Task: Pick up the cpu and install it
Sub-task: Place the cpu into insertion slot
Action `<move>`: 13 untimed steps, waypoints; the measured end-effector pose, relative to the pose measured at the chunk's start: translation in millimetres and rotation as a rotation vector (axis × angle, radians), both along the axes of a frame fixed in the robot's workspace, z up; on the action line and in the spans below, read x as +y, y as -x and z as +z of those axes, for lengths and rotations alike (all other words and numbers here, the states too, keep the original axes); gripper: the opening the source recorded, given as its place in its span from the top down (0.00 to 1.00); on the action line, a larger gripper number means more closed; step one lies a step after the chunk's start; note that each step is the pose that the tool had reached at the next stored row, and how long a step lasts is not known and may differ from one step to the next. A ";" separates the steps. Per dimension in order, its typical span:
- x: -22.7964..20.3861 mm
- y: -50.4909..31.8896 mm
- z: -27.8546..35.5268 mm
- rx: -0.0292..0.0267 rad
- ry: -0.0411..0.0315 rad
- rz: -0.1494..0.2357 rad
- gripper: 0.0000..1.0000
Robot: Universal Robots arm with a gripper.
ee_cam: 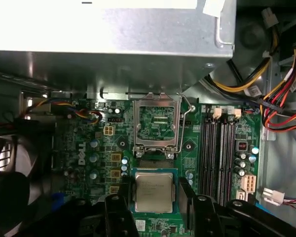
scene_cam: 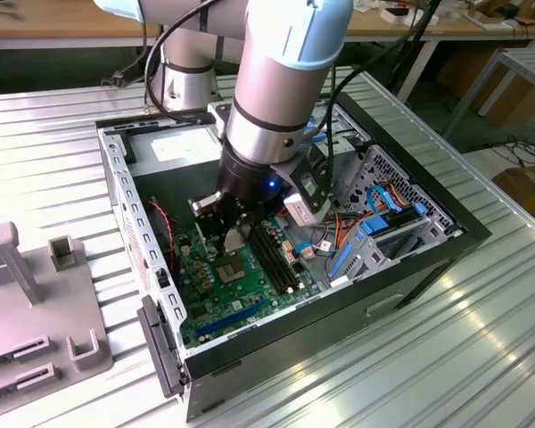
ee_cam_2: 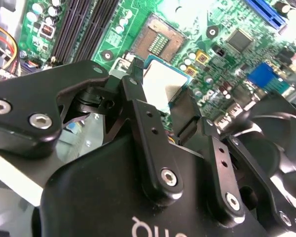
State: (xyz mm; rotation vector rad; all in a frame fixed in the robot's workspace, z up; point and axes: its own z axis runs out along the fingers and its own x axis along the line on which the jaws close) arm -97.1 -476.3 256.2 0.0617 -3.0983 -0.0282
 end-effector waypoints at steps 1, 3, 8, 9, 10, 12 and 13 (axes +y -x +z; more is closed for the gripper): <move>0.0 -1.0 -2.1 -0.0001 -0.0001 0.000 0.53; 0.0 -1.9 -5.9 0.0000 0.0001 0.000 0.53; -2.3 -2.2 -15.9 0.0003 0.0001 -0.001 0.53; -2.9 -2.2 -17.9 0.0002 0.0000 -0.001 0.53; -3.7 -2.2 -20.9 0.0002 0.0000 -0.002 0.53; -4.2 -2.2 -26.3 0.0005 -0.0001 -0.002 0.53; -4.5 -2.2 -27.9 0.0006 -0.0001 -0.002 0.53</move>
